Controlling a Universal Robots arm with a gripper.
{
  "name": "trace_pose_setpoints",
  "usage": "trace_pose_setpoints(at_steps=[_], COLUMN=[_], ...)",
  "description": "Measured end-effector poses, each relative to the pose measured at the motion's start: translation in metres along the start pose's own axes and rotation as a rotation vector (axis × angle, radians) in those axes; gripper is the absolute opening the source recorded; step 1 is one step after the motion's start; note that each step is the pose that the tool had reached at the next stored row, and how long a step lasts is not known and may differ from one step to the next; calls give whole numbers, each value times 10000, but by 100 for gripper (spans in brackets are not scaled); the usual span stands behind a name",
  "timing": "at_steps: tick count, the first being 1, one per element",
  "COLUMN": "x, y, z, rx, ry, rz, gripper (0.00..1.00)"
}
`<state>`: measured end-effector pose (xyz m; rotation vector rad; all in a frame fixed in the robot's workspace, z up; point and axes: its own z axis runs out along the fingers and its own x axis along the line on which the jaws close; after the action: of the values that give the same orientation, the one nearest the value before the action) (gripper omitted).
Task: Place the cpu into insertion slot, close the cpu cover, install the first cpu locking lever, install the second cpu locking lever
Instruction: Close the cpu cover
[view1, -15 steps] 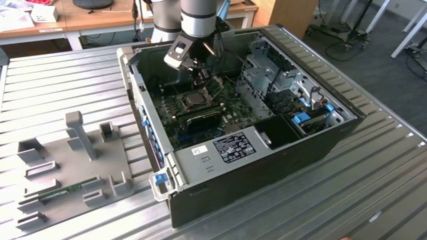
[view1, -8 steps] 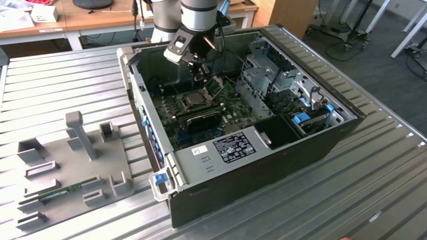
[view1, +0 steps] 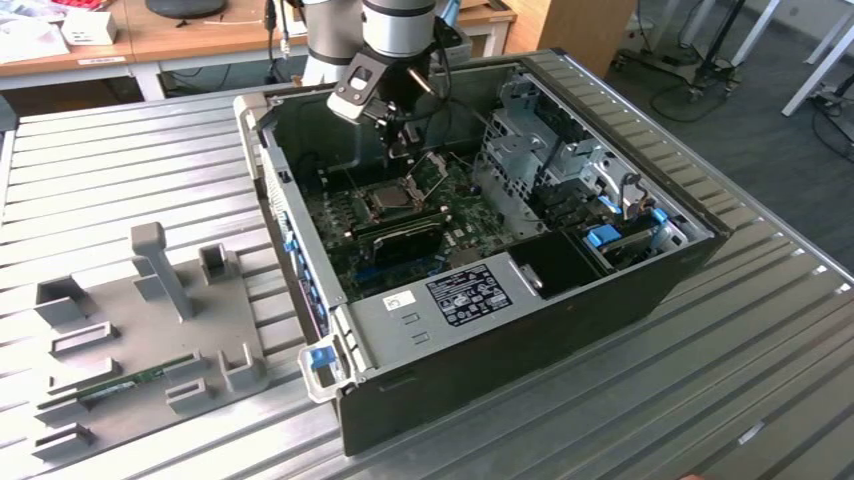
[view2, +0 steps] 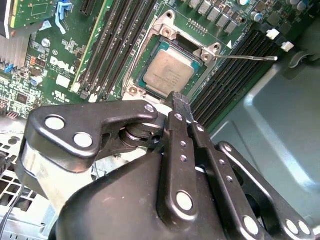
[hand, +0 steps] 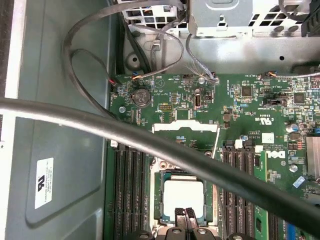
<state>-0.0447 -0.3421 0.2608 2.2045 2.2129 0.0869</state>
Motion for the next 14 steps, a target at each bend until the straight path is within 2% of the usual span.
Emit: trace_pose_setpoints(at_steps=[7,14], x=[-1,0], y=[92,96], z=[4,-3], rx=[1,-1], ry=[-1,-1], rz=[2,2], gripper=[10,10])
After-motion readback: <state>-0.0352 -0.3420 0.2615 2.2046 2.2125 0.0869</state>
